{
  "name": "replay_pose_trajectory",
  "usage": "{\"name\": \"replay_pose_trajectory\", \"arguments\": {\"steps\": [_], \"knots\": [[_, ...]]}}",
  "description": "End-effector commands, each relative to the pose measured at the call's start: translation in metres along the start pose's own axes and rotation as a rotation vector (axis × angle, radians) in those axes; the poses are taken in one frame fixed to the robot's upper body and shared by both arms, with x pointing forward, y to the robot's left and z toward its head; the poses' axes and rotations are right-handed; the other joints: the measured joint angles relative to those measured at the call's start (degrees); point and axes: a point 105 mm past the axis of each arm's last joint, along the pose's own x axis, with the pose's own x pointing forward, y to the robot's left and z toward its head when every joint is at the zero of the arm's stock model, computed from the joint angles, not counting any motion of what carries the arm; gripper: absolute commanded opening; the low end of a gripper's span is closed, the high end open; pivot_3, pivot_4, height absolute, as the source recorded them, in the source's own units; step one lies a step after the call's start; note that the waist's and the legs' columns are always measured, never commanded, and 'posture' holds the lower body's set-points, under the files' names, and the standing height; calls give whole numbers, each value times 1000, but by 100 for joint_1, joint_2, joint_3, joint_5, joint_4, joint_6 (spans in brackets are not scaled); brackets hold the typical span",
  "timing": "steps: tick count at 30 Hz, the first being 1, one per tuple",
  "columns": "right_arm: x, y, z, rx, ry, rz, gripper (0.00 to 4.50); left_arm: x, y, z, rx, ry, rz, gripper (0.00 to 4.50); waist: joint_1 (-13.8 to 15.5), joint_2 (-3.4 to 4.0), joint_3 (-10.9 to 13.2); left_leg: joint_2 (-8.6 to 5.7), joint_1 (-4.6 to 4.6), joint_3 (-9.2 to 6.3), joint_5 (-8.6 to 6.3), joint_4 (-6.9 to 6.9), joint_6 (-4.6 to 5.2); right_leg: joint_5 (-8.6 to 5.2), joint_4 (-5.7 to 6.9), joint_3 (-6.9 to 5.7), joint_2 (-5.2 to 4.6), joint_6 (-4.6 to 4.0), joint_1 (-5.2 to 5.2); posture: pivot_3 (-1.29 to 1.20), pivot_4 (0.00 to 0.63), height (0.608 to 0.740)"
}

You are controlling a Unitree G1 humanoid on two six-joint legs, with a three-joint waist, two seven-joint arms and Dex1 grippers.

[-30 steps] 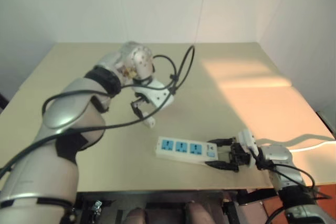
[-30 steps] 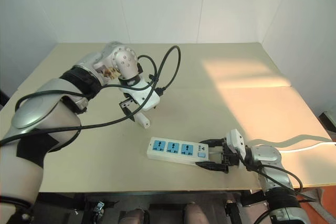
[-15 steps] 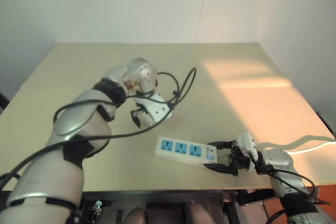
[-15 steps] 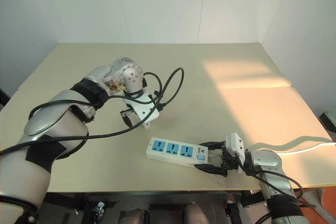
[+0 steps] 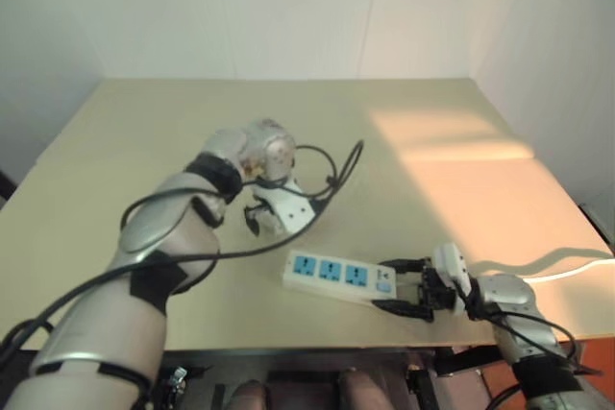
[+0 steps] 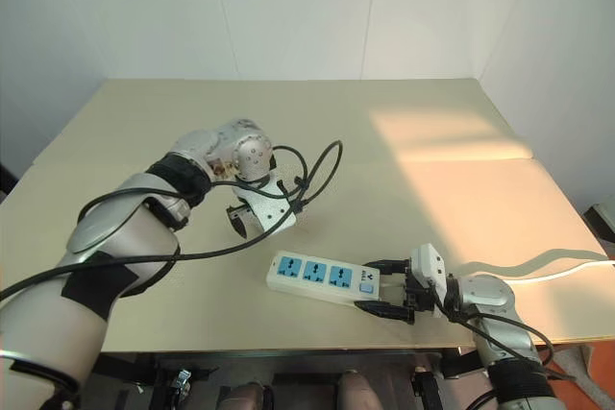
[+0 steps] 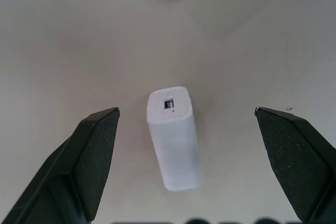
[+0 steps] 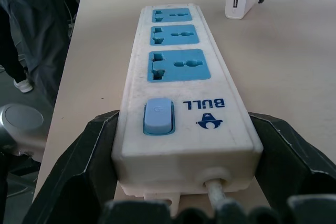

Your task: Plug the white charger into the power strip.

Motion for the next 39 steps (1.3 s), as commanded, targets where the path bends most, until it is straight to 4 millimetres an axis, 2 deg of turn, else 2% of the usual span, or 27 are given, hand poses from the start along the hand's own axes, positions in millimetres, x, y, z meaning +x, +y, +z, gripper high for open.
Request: {"name": "replay_pose_trajectory", "arguments": {"steps": [1,24,28,35,36,39], "knots": [[0,3,-1,0,19,-7,3412,1,4,-2,6,23,21,4500,3,0,0,0,0,0,0,0,0,0,0,0,0,0,1,0,150,740],[-1,4,-8,-2,69,-34,3412,10,12,3,-48,1,44,4500,4,-1,-1,-2,5,0,0,0,0,0,3,0,-2,0,5,0,150,740],[-1,2,-7,-1,67,-41,3412,9,10,9,-60,-56,17,3657,6,-1,-1,-2,5,0,0,0,0,0,3,-1,-2,0,6,0,150,740],[-2,1,-3,4,47,-53,3412,13,9,5,-40,-21,32,1203,5,-2,-1,-2,7,0,0,0,0,0,4,0,-2,0,9,0,150,740],[-2,0,-3,4,44,-55,3412,14,9,5,-36,-17,37,984,6,-2,-2,-2,8,0,0,0,0,0,4,0,-2,0,9,0,150,740],[-3,-1,-2,5,42,-64,3412,17,11,1,-23,30,54,986,13,-2,-2,-2,13,0,0,0,0,0,5,0,-2,0,13,0,150,740]]}}
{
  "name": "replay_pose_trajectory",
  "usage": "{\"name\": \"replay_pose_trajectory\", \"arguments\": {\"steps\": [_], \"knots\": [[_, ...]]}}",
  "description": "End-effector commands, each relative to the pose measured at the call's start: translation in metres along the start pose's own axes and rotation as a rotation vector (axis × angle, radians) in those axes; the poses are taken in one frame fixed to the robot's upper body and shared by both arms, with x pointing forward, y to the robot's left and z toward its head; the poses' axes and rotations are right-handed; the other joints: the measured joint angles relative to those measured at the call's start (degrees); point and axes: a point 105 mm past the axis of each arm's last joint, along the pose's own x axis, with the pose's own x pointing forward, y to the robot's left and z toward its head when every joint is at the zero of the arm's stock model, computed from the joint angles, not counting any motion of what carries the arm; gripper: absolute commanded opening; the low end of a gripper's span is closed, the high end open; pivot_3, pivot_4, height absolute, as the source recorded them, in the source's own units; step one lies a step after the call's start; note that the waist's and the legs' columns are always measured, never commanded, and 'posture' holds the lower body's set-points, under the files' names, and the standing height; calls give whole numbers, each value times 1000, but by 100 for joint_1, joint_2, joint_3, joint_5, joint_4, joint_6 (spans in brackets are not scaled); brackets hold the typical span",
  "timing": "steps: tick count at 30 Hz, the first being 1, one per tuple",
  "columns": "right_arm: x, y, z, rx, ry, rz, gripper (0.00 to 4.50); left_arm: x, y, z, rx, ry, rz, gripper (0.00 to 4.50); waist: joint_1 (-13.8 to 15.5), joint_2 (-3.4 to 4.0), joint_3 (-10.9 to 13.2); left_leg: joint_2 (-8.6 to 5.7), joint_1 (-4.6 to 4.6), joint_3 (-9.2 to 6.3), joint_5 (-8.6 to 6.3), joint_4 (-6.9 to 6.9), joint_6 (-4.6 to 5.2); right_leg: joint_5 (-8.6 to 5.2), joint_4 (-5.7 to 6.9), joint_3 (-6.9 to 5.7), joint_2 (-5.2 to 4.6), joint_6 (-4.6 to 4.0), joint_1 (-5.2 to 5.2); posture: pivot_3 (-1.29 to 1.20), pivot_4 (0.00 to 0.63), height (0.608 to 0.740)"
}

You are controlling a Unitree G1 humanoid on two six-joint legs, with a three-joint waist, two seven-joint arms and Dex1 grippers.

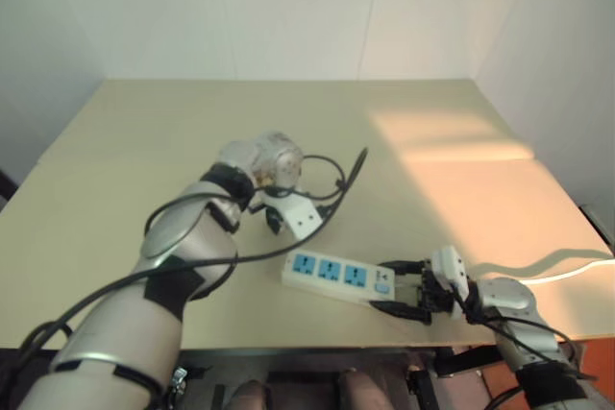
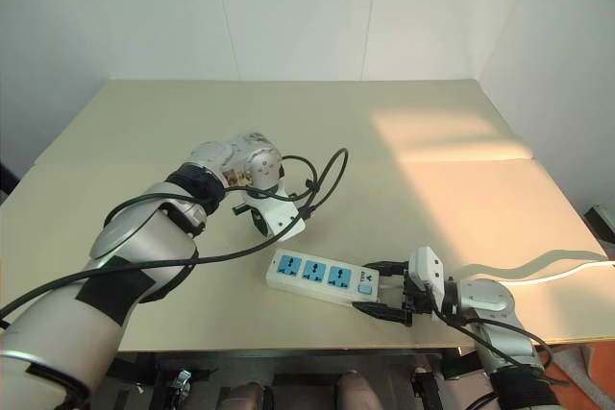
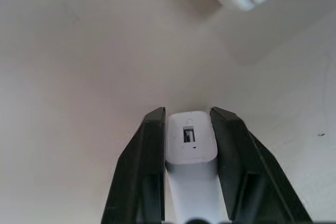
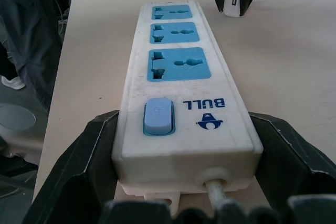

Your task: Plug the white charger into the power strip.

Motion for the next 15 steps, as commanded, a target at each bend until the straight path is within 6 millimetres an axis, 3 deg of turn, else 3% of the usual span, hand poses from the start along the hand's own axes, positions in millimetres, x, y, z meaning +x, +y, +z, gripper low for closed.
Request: {"name": "replay_pose_trajectory", "arguments": {"steps": [1,8,12,15], "knots": [[-4,-5,-1,-2,30,-32,3412,2,5,-5,18,54,41,986,5,0,-1,-1,5,0,0,0,0,0,0,0,-1,0,5,0,150,740],[-6,-6,-3,-8,42,-35,3412,-10,15,2,-45,-26,95,986,12,0,-1,-2,45,1,-1,-3,1,-6,-10,0,-1,10,54,0,150,740],[-6,-6,-2,-15,46,-31,3412,-44,25,17,-127,-257,185,986,15,0,-1,-2,42,-1,-2,-4,2,-7,-12,-3,-3,10,53,0,150,740],[-5,-7,0,-20,41,-22,3412,-71,27,15,-174,-374,287,986,9,0,-1,-2,42,-1,-3,-4,4,-7,-12,-4,-3,10,53,0,150,740]]}}
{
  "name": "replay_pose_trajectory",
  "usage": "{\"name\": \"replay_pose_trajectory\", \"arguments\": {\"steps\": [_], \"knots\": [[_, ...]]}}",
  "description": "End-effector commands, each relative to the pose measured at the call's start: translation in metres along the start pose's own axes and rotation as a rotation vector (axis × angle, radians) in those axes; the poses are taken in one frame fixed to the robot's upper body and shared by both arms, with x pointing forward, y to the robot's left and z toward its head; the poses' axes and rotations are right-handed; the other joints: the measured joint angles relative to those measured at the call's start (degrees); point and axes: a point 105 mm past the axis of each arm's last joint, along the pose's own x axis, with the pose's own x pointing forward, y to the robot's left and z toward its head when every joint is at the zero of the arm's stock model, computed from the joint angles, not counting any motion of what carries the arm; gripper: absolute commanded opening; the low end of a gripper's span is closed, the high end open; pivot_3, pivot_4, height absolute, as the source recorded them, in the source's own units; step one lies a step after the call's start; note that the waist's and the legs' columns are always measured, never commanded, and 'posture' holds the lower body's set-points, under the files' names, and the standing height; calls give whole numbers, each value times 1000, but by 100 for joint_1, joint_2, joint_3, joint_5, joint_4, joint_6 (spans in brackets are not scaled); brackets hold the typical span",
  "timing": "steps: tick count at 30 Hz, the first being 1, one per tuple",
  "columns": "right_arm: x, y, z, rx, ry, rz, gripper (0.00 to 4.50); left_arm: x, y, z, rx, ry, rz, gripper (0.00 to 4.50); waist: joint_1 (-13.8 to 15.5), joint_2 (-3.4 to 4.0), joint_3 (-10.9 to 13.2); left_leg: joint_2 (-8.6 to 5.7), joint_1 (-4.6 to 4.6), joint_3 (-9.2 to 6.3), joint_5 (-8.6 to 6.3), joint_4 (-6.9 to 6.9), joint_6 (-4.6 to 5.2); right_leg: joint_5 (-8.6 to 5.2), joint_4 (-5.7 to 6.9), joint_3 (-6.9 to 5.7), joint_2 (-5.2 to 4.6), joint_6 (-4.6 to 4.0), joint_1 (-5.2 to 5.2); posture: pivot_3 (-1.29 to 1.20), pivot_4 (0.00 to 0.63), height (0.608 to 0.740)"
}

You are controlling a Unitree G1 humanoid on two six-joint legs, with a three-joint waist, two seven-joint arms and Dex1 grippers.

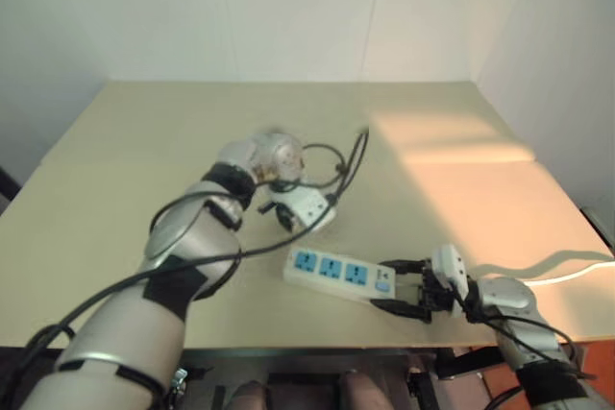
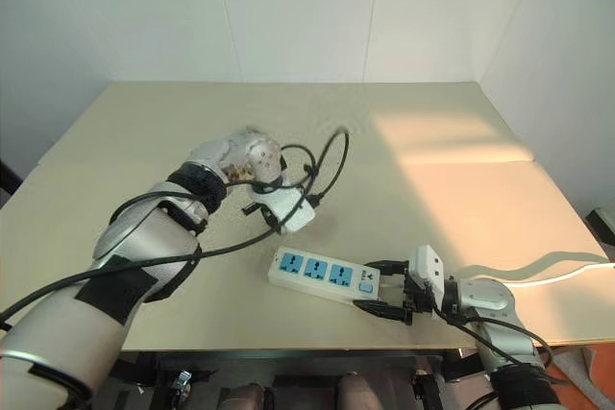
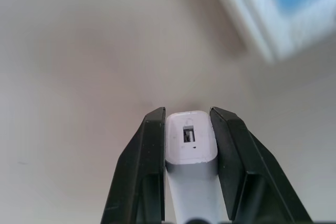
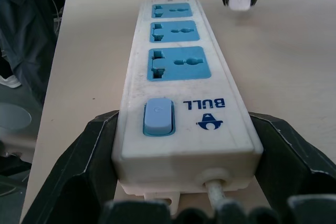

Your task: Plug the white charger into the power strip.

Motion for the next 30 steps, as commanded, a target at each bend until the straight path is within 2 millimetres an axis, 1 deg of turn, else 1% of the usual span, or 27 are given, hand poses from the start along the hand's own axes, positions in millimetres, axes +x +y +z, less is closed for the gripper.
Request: {"name": "replay_pose_trajectory", "arguments": {"steps": [1,4,5,6,8,10,11,14,17,20,23,26,30], "knots": [[-3,-4,1,-17,23,-6,3412,-48,17,13,-21,-145,179,986,-12,0,0,0,0,0,0,0,0,0,1,0,0,0,0,0,150,740],[3,-8,5,-33,15,11,3412,-80,21,20,-106,-381,356,986,-49,1,0,2,5,-1,0,-1,0,-1,6,2,0,2,0,0,150,740],[6,-10,6,-39,15,25,3412,-93,20,23,-133,-498,426,986,-56,1,0,3,3,-1,0,-1,0,-2,6,2,0,3,-3,0,150,740],[8,-11,7,-42,15,35,3412,-102,18,25,-146,-574,465,986,-58,3,0,3,4,-2,0,-1,0,-2,9,1,0,3,-5,0,150,740],[16,-17,13,-66,8,73,3412,-119,7,20,-252,-767,532,986,-66,5,-2,9,7,-1,0,-2,0,-1,9,0,1,2,-6,0,150,740],[22,-22,16,-85,8,105,3412,-124,-7,17,-318,-890,538,986,-86,7,-3,12,10,2,0,-3,0,-1,14,0,1,0,-7,0,150,740],[25,-24,17,-92,10,119,3412,-123,-15,18,-333,-943,534,986,-86,7,-3,14,11,0,0,-3,0,-3,18,-2,2,-2,-8,0,150,740],[35,-30,17,-97,16,175,3412,-110,-35,23,-422,-1107,530,986,-88,8,-4,18,8,-2,0,0,0,-4,29,-4,3,-5,-16,0,150,740],[42,-33,14,-106,34,211,3412,-89,-43,28,-543,-1154,532,986,-44,8,-4,18,-2,-2,0,5,-1,-2,38,-3,1,-8,-33,0,150,740],[46,-36,10,-114,42,216,3412,-78,-46,31,-629,-1217,576,986,-8,8,-4,15,-8,-2,0,7,-1,-1,42,-4,-4,-11,-44,0,150,740],[49,-37,11,-114,23,213,3412,-62,-50,31,-642,-1233,640,986,-18,8,-9,15,-1,4,0,6,-2,1,42,-2,-10,-14,-43,0,150,740],[52,-36,12,-113,1,208,3412,-51,-49,29,-671,-1253,664,986,-29,8,-10,16,5,6,0,2,-2,4,44,-3,-8,-19,-41,0,150,740],[54,-34,10,-117,1,206,3412,-33,-50,34,-581,-1193,664,986,-40,9,-14,15,6,8,0,-1,-2,6,41,-3,-6,-22,-41,0,150,740]]}}
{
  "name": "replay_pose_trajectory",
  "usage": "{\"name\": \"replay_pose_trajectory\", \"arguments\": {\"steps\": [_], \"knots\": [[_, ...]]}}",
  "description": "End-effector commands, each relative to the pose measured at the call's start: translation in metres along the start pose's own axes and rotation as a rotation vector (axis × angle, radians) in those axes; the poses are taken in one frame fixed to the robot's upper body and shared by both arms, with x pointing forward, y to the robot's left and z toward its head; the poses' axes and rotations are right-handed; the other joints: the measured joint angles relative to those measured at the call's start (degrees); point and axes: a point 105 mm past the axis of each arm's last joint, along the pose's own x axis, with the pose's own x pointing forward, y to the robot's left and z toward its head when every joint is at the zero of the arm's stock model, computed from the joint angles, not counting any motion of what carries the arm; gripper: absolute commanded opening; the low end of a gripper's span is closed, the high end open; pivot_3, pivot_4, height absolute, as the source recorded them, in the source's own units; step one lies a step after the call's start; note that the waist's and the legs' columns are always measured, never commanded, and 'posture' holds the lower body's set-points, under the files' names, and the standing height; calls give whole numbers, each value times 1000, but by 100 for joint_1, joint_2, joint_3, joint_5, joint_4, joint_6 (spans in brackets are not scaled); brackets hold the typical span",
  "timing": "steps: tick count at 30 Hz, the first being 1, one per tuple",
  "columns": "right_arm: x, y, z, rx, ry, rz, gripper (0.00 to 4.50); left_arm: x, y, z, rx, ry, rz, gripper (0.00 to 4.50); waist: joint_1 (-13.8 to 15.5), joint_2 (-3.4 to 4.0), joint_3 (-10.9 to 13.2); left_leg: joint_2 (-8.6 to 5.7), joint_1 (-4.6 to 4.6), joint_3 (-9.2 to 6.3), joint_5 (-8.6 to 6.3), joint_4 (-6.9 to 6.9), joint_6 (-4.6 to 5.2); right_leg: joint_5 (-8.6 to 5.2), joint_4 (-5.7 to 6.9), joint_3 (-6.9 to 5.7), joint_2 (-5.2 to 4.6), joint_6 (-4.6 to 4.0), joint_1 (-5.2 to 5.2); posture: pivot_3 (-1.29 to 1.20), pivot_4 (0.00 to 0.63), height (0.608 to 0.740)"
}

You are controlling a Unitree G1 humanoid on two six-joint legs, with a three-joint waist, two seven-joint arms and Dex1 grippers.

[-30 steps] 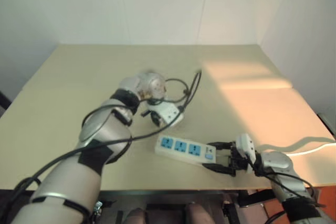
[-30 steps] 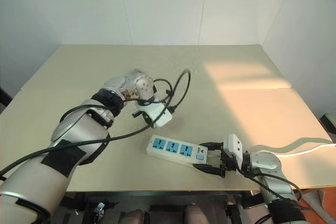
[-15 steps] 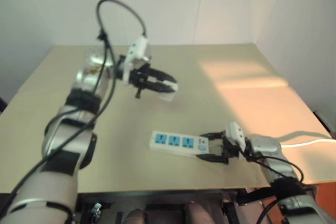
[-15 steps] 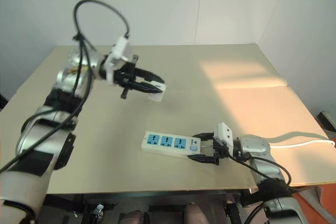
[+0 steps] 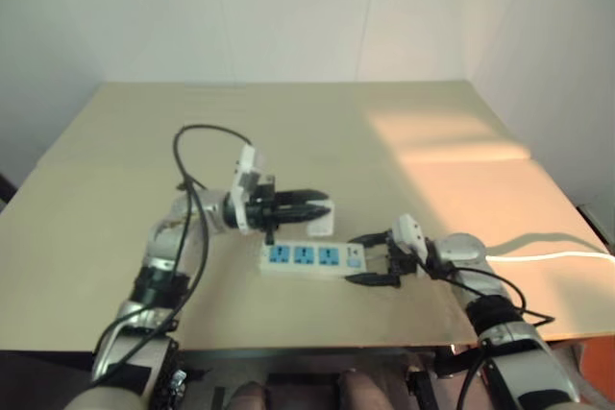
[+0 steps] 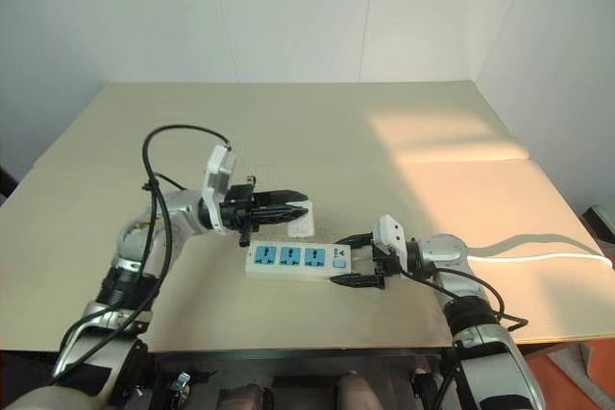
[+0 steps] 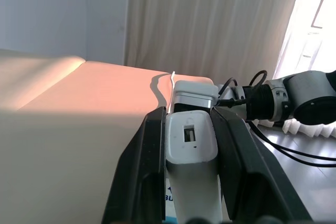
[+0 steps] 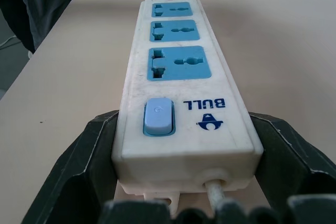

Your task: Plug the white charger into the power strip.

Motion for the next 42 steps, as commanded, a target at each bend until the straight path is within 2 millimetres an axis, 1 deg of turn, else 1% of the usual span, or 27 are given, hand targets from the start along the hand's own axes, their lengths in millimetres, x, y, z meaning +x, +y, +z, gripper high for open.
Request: {"name": "replay_pose_trajectory", "arguments": {"steps": [1,8,12,16,29,33,35,38,42], "knots": [[5,4,-1,-13,-2,13,3412,4,-6,-5,116,13,-49,986,-2,0,-3,0,1,1,0,-2,0,0,-1,0,0,0,1,0,150,740],[10,5,-1,-13,-12,-1,3412,9,-10,-26,140,27,-144,986,-25,0,-7,2,3,3,0,-3,0,2,-1,2,4,-3,1,0,150,740],[10,6,-2,-12,-9,-4,3412,10,-5,-35,151,45,-158,986,-26,-1,-8,3,3,4,0,-3,0,2,-2,2,7,-3,2,0,150,740],[11,7,-2,-12,-8,-6,3412,8,-4,-46,150,71,-183,986,-25,-1,-8,3,2,4,0,-4,0,1,-4,2,7,-3,2,0,150,740],[12,8,-3,-15,9,-6,3412,10,-1,-55,97,47,-168,986,-21,-2,-16,3,12,2,0,-4,0,1,-8,0,8,-2,18,0,150,740],[13,8,-3,-15,11,-6,3412,9,-4,-64,80,73,-182,986,-24,-2,-16,3,35,1,0,-9,0,0,-21,-2,9,-1,46,0,150,740],[13,8,-3,-15,12,-6,3412,8,-6,-65,63,61,-196,986,-28,-2,-16,4,55,1,-1,-15,1,0,-31,-3,11,0,68,0,150,740],[13,8,-3,-16,12,-8,3412,6,-9,-65,50,60,-215,986,-28,-2,-16,8,55,-1,-1,-17,1,0,-36,-4,15,0,70,0,150,740],[13,7,-2,-16,6,-15,3412,4,-9,-74,73,104,-218,986,-27,-2,-16,9,55,-1,-1,-19,1,0,-41,-4,16,0,71,0,150,740]]}}
